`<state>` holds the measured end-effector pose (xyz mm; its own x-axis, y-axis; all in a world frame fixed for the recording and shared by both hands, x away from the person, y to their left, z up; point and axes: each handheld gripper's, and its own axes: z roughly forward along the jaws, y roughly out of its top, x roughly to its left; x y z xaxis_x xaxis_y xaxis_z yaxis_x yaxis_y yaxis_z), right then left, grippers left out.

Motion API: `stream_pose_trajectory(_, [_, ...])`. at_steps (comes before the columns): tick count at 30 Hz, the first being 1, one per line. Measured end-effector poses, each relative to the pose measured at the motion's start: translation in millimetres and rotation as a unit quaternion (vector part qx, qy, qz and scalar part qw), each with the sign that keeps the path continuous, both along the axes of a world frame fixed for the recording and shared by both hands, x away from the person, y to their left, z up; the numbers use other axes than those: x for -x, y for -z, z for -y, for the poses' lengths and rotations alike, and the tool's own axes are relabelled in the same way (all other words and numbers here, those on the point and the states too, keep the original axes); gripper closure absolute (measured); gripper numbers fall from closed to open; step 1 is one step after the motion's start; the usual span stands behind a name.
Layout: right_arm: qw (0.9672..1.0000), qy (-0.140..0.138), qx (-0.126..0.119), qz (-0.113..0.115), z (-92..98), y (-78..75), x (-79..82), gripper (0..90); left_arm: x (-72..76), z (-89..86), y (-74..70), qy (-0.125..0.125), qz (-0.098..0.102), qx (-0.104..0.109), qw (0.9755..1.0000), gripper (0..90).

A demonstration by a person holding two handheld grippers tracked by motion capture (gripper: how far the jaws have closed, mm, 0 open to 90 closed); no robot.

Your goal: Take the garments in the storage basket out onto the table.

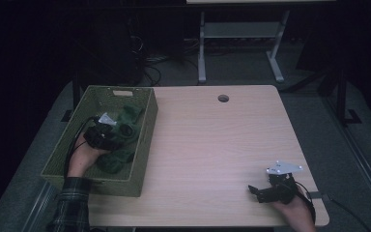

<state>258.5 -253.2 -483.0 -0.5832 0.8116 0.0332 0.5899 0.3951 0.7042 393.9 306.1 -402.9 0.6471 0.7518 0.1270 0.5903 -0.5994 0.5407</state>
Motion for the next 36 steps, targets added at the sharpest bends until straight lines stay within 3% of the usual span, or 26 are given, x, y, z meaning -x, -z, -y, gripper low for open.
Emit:
stream_pose_trajectory(16, [1.0000,0.000,0.000,0.000,0.0,0.0,0.0,1.5,-4.9,3.1,16.4,-0.015,-0.019,-0.024,0.9994,43.2])
stream_pose_trajectory(18, [1.0000,0.000,0.000,0.000,0.0,0.0,0.0,1.5,-5.1,3.0,17.1,-0.017,-0.022,-0.026,0.9993,45.3])
stream_pose_trajectory(22, [1.0000,0.000,0.000,0.000,0.0,0.0,0.0,1.5,-5.2,1.2,16.1,-0.021,-0.030,-0.028,0.9989,60.5])
stream_pose_trajectory(25, [1.0000,0.000,0.000,0.000,0.0,0.0,0.0,1.5,-5.2,-0.1,15.2,-0.020,-0.040,-0.017,0.9988,73.4])
stream_pose_trajectory(28, [1.0000,0.000,0.000,0.000,0.0,0.0,0.0,1.5,-4.9,-1.1,12.6,-0.025,-0.043,-0.013,0.9987,80.3])
stream_pose_trajectory(33, [1.0000,0.000,0.000,0.000,0.0,0.0,0.0,1.5,-4.4,-5.5,5.7,-0.037,-0.042,0.010,0.9984,82.6])
stream_pose_trajectory(36, [1.0000,0.000,0.000,0.000,0.0,0.1,0.0,1.5,-3.2,-9.5,0.3,-0.050,-0.037,0.034,0.9974,83.4])
